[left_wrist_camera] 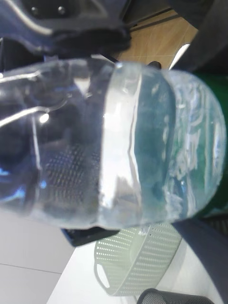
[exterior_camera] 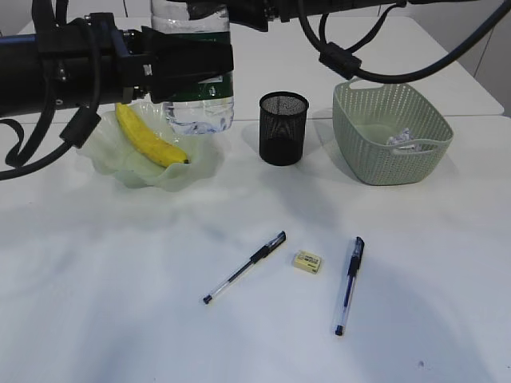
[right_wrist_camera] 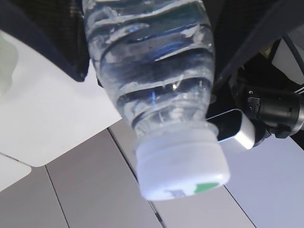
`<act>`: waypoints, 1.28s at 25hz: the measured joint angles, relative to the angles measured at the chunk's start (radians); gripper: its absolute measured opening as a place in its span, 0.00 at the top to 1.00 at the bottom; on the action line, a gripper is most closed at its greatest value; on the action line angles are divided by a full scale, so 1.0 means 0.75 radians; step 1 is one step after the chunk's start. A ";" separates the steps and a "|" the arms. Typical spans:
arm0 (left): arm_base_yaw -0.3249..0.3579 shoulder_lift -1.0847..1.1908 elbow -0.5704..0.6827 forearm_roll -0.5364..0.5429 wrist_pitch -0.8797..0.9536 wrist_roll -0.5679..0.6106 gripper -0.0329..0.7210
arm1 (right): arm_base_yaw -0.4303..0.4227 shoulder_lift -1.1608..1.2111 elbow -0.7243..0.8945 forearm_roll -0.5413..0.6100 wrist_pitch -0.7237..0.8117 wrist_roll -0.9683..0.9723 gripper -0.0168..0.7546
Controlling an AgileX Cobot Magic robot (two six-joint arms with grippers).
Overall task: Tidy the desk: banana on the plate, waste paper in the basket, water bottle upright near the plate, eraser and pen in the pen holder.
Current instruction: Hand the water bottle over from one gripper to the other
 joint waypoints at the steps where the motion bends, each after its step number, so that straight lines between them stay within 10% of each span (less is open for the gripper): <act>1: 0.000 0.000 0.000 0.000 0.000 0.000 0.41 | 0.000 0.000 0.000 0.000 0.000 0.002 0.21; 32: 0.019 0.000 0.002 -0.002 -0.008 0.000 0.41 | -0.002 -0.005 -0.010 -0.065 -0.003 0.058 0.21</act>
